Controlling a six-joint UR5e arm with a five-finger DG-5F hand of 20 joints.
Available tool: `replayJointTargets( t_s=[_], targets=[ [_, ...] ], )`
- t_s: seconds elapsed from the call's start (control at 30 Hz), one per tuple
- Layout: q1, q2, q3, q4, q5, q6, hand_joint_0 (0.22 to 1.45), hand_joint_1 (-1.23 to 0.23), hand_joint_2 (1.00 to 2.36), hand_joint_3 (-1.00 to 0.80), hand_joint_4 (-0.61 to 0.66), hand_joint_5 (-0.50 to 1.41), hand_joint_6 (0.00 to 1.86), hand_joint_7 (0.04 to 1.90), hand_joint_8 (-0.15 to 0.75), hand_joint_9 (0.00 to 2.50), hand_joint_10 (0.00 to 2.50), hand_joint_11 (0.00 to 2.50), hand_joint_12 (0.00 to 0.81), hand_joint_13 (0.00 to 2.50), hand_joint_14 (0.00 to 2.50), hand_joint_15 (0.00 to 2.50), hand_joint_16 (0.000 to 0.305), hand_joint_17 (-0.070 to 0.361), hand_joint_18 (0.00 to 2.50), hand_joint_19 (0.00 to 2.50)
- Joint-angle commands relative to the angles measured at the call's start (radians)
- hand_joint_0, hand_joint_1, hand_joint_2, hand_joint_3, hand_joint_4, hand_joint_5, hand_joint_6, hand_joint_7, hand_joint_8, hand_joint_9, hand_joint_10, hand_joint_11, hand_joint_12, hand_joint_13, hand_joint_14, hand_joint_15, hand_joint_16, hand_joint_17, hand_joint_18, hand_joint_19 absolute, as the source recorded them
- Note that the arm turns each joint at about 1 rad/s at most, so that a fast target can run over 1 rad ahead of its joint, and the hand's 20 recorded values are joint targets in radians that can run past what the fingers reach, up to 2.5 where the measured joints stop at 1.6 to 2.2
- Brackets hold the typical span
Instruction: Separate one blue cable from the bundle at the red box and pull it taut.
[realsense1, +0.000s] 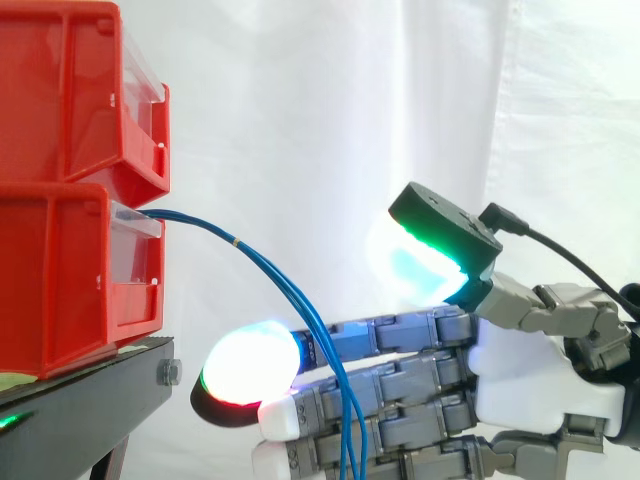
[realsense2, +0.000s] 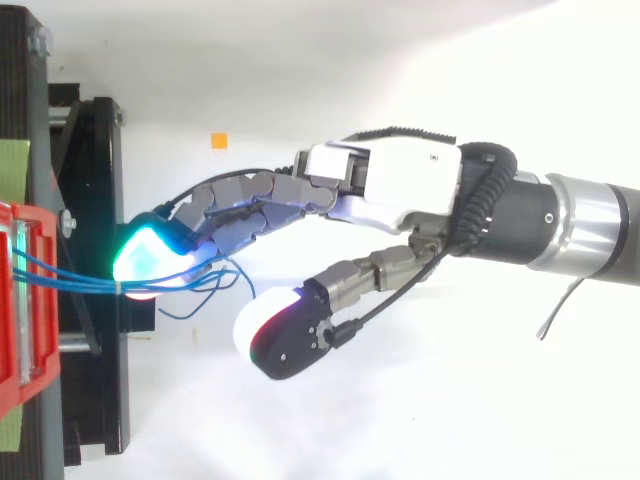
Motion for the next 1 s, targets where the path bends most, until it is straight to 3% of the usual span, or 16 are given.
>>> replayJointTargets(
  t_s=[0.0, 0.23, 0.37, 0.53, 0.83, 0.97],
  targets=[
    [-0.008, -0.003, 0.0, 0.015, -0.003, 0.015, 0.59, -0.66, 1.0, -0.5, 0.24, -0.2, 0.5, 0.91, 0.275, 0.46, 0.0, 0.18, 0.336, 0.44, 0.01, 0.22, 0.037, 0.083, 0.32, 0.22],
    [-0.019, -0.037, 0.014, 0.061, -0.037, 0.066, 0.61, -0.66, 1.0, -0.45, 0.22, -0.19, 0.5, 1.01, 0.277, 0.49, 0.01, 0.21, 0.337, 0.51, 0.01, 0.26, 0.036, 0.082, 0.37, 0.25],
    [-0.028, -0.037, 0.055, 0.018, -0.071, 0.084, 0.62, -0.66, 1.01, -0.4, 0.2, -0.18, 0.5, 1.07, 0.28, 0.52, 0.01, 0.23, 0.335, 0.54, 0.01, 0.26, 0.036, 0.082, 0.39, 0.27],
    [-0.032, -0.037, 0.072, 0.008, -0.1, 0.084, 0.63, -0.66, 1.01, -0.37, 0.19, -0.18, 0.5, 1.09, 0.285, 0.55, 0.01, 0.25, 0.338, 0.56, 0.01, 0.28, 0.036, 0.082, 0.42, 0.28],
    [-0.031, -0.038, 0.072, 0.009, -0.109, 0.072, 0.62, -0.65, 1.01, -0.42, 0.19, -0.18, 0.5, 1.09, 0.289, 0.61, 0.01, 0.34, 0.342, 0.58, 0.01, 0.3, 0.037, 0.083, 0.44, 0.3],
    [-0.028, -0.064, 0.08, 0.012, -0.117, 0.076, 0.62, -0.65, 1.01, -0.41, 0.18, -0.17, 0.5, 1.12, 0.292, 0.61, 0.01, 0.34, 0.342, 0.59, 0.01, 0.3, 0.037, 0.083, 0.45, 0.3]
  ],
)
